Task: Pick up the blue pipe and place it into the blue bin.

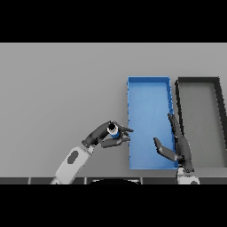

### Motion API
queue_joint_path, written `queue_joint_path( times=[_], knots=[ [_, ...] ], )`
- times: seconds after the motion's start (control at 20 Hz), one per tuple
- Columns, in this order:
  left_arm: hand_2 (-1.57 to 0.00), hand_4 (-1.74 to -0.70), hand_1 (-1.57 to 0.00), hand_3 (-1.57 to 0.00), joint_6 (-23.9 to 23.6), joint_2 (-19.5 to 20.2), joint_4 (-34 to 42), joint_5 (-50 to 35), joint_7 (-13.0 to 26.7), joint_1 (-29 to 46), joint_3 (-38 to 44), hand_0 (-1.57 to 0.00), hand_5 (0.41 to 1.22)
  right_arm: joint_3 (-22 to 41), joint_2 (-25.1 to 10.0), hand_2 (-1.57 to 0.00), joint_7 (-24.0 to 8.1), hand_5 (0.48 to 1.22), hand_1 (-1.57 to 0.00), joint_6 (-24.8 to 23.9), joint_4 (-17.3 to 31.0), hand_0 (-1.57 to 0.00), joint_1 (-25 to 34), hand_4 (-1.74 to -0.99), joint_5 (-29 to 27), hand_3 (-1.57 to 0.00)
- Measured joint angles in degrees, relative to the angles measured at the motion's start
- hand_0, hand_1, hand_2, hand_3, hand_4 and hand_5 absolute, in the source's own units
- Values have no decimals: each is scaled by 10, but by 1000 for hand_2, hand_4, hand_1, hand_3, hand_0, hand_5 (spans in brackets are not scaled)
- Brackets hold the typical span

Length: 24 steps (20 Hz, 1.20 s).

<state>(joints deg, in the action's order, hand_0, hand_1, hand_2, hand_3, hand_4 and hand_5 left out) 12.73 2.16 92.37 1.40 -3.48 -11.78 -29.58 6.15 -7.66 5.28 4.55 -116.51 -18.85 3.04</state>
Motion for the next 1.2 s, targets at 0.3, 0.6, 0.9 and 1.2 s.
queue_joint_path(
  times=[0.3,0.6,0.9,1.2],
  knots=[
    [-1571,-1467,-1571,-1571,16,-11,-5,11,12,-7,14,-1571,1221,30,-71,-99,-186,560,-7,92,-40,1,117,-1261,-102,0],
    [-1571,-1467,-1571,-1571,27,-21,-15,29,14,-15,26,-1571,1221,92,-86,-42,-259,559,-1,125,-38,1,255,-1302,-99,1],
    [-1571,-1465,-1571,-1571,47,-35,-21,33,4,-11,39,-1571,1221,140,-61,-52,-296,551,-2,148,-26,1,353,-1242,-125,1],
    [-1571,-1469,-1571,-1571,70,-39,-14,36,13,4,50,-1571,1221,152,-45,-91,-351,516,-39,164,26,-27,437,-1184,-132,1]
  ],
)
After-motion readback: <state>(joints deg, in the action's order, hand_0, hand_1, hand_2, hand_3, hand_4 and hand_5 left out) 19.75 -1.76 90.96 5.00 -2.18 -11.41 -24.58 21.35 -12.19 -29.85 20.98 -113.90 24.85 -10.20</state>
